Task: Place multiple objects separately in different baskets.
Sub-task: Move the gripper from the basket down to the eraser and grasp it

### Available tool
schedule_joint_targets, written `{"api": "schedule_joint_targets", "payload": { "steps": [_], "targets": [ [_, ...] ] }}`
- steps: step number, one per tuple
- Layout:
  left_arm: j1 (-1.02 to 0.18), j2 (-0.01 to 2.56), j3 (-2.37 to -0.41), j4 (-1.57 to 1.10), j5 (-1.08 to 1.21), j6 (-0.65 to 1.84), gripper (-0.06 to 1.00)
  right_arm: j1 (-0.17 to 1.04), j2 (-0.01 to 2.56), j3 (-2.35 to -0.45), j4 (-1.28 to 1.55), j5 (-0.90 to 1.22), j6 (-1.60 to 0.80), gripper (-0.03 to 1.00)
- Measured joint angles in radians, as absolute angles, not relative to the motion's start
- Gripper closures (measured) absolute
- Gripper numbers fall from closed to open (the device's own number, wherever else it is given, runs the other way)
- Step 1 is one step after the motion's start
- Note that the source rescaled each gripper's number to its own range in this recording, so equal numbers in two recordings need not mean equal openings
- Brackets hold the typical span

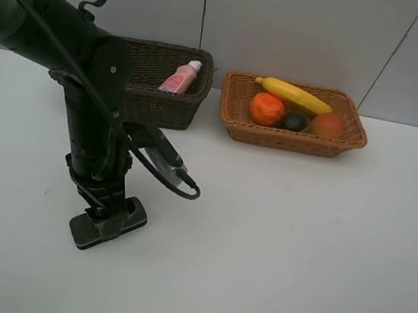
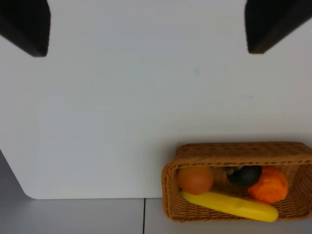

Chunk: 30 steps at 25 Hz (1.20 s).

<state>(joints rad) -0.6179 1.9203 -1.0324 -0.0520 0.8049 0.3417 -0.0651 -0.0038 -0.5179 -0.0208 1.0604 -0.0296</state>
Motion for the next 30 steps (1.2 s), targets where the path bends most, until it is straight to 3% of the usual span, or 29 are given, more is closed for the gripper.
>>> {"api": "schedule_joint_targets", "payload": {
  "steps": [30],
  "targets": [
    [-0.618, 2.02, -1.036, -0.039, 0.752, 0.345, -0.06, -0.065, -0.004, -0.518, -0.021, 1.06, -0.03, -0.03]
  ]
}}
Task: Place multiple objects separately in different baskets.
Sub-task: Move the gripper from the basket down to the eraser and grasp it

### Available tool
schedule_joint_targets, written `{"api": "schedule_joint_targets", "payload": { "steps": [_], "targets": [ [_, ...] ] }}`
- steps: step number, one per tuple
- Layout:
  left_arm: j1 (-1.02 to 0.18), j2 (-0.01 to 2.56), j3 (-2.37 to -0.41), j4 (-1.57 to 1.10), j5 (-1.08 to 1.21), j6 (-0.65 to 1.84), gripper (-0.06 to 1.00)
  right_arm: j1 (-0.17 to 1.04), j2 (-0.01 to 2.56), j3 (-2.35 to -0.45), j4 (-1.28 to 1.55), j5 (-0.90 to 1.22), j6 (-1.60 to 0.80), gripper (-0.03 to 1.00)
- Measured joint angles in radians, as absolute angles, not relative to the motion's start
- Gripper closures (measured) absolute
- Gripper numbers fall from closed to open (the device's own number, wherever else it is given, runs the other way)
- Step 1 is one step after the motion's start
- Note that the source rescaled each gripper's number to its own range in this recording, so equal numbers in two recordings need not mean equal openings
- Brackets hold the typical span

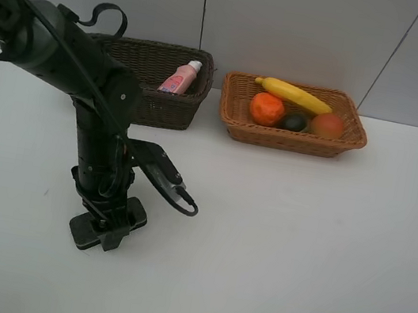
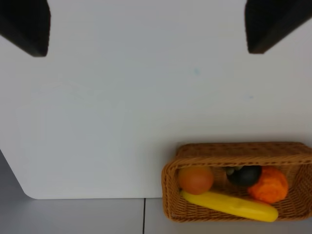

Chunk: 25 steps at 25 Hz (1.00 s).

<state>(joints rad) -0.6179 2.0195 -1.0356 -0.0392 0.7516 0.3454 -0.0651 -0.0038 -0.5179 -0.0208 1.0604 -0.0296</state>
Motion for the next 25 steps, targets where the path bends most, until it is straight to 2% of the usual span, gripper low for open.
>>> {"api": "schedule_joint_targets", "payload": {
  "steps": [8, 10, 11, 12, 14, 17, 25],
  "targets": [
    [-0.619, 2.024, -1.04, -0.033, 0.759, 0.345, -0.06, -0.065, -0.004, -0.518, -0.021, 1.06, -0.03, -0.03],
    [-0.619, 2.025, -1.04, -0.03, 0.759, 0.344, -0.03, -0.065, -0.004, -0.518, -0.021, 1.06, -0.03, -0.03],
    [-0.619, 2.026, -1.04, -0.025, 0.758, 0.34, 0.02, -0.065, -0.004, -0.518, -0.021, 1.06, -0.03, -0.03],
    [-0.619, 2.026, -1.04, -0.019, 0.754, 0.336, 0.14, -0.065, -0.004, -0.518, -0.021, 1.06, -0.03, -0.03],
    [-0.618, 2.028, -1.04, -0.012, 0.756, 0.32, 0.58, -0.065, -0.004, -0.518, -0.021, 1.06, -0.03, -0.03],
    [-0.618, 2.029, -1.04, -0.014, 0.76, 0.317, 0.55, -0.065, -0.004, -0.518, -0.021, 1.06, -0.03, -0.03],
    [-0.618, 2.029, -1.04, -0.019, 0.769, 0.3, 0.55, -0.065, -0.004, -0.518, -0.021, 1.06, -0.03, -0.03]
  ]
}}
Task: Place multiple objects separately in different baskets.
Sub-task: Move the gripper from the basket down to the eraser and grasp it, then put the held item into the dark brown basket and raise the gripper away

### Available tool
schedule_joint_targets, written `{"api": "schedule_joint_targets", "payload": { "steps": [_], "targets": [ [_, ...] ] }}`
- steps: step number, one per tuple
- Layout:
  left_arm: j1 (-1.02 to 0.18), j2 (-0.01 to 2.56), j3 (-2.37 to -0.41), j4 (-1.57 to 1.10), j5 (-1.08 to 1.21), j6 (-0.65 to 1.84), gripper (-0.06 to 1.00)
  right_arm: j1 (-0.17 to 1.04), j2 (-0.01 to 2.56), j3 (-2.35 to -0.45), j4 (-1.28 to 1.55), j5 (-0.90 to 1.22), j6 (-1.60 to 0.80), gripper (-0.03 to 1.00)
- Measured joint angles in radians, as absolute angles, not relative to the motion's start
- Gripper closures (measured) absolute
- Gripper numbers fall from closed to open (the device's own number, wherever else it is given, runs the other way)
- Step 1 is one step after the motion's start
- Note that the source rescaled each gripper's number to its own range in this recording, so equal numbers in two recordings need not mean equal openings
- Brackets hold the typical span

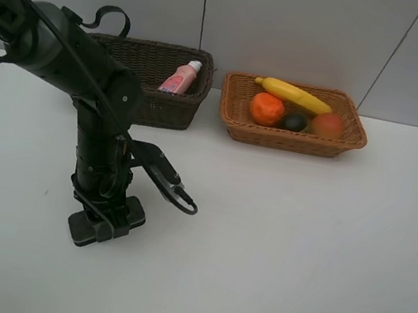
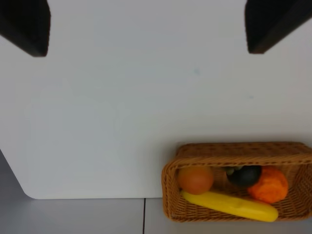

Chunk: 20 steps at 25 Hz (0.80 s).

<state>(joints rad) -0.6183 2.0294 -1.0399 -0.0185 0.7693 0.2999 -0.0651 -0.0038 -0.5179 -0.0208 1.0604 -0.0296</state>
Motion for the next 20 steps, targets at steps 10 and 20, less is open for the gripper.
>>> {"api": "schedule_joint_targets", "payload": {
  "steps": [10, 20],
  "targets": [
    [-0.618, 2.024, -1.044, -0.024, 0.786, 0.296, 0.55, -0.065, -0.004, -0.518, -0.021, 1.06, -0.03, -0.03],
    [-0.616, 1.774, -1.252, 0.04, 0.895, 0.281, 0.55, -0.065, -0.004, -0.518, -0.021, 1.06, -0.03, -0.03]
  ]
}}
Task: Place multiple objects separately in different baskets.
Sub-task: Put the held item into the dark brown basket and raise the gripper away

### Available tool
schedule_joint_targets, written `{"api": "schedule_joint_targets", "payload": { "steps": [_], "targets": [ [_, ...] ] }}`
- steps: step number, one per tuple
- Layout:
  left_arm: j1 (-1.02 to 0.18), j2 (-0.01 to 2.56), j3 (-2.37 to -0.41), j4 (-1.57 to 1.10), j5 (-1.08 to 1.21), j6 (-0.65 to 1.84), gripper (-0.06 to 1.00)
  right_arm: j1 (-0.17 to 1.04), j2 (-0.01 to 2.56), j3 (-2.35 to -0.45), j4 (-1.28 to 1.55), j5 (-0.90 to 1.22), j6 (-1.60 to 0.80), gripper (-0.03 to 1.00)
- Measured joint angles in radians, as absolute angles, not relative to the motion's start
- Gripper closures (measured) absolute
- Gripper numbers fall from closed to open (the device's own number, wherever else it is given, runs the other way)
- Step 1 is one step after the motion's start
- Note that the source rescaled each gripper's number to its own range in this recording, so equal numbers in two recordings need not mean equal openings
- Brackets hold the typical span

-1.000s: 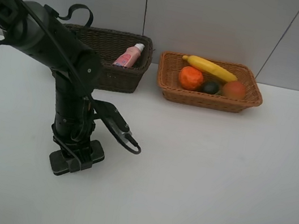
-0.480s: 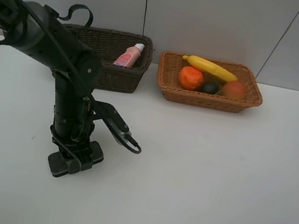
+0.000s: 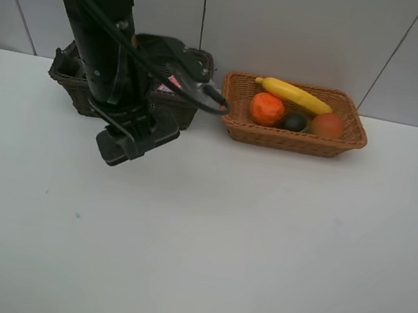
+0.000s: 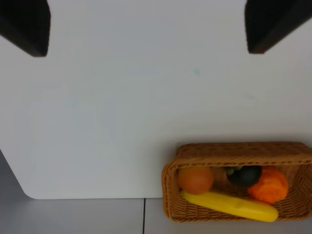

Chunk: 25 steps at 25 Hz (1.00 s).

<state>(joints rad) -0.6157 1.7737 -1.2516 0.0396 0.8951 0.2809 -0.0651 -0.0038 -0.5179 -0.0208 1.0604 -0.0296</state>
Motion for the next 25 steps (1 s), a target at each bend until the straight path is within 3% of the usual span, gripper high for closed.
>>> {"api": "schedule_joint_targets", "payload": {
  "steps": [11, 18, 25],
  "targets": [
    [-0.472, 1.742, -1.572, 0.133, 0.945, 0.179, 0.55, -0.065, -0.004, -0.518, -0.021, 1.06, -0.03, -0.03],
    [-0.336, 1.777, -1.588, 0.139, 0.825, 0.116, 0.55, -0.065, -0.004, -0.518, -0.021, 1.06, -0.03, -0.03],
    [-0.288, 1.954, -1.588, 0.139, 0.686, 0.103, 0.55, -0.065, -0.004, -0.518, -0.021, 1.06, -0.03, -0.03]
  ]
}}
